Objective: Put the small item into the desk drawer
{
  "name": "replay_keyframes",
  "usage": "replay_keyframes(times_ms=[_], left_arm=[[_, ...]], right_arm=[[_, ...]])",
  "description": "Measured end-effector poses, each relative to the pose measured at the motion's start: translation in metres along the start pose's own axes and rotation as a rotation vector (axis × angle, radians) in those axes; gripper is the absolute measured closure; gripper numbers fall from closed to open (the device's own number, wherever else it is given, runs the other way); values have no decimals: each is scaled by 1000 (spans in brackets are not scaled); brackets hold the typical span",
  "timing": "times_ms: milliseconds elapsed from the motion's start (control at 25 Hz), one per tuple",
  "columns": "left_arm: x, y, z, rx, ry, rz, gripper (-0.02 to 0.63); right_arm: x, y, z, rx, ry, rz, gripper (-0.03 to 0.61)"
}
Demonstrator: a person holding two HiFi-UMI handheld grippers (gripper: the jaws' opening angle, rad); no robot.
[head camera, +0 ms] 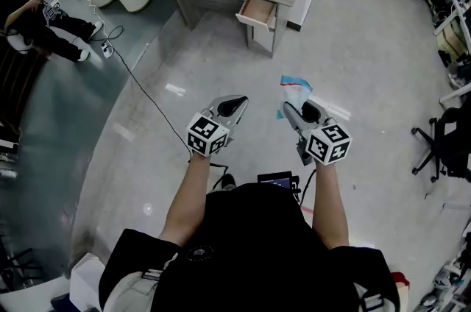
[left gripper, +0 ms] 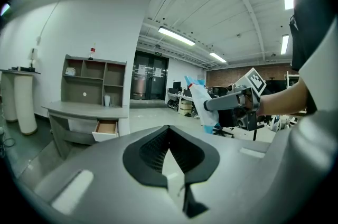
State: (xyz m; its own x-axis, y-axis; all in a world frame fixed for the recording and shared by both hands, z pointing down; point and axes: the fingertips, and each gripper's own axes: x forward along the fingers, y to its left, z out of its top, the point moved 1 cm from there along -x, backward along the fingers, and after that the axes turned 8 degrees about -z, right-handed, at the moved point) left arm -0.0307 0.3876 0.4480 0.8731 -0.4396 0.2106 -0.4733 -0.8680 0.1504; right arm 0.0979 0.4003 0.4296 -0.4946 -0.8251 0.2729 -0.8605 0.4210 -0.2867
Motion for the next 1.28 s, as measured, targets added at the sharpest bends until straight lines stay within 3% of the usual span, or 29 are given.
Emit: replay_keyframes(times_ms=[200,480,800,1040,1280], left_arm=[[16,-15,-6,79,64,1,612],[32,-32,2,67,28,18,613],[27,-21,-1,33,14,76,612],[33,-16,-9,11,7,47,612],[54,14,-9,5,19,24,612]], right_arm=[[-7,-12,0,12,1,26,416],[-24,-41,-3,33,0,43,416],[-21,-46,-10,35,19,58,416],[-18,-52,-11,31,17,37,416],[5,-67,-4,32,33,6,416]])
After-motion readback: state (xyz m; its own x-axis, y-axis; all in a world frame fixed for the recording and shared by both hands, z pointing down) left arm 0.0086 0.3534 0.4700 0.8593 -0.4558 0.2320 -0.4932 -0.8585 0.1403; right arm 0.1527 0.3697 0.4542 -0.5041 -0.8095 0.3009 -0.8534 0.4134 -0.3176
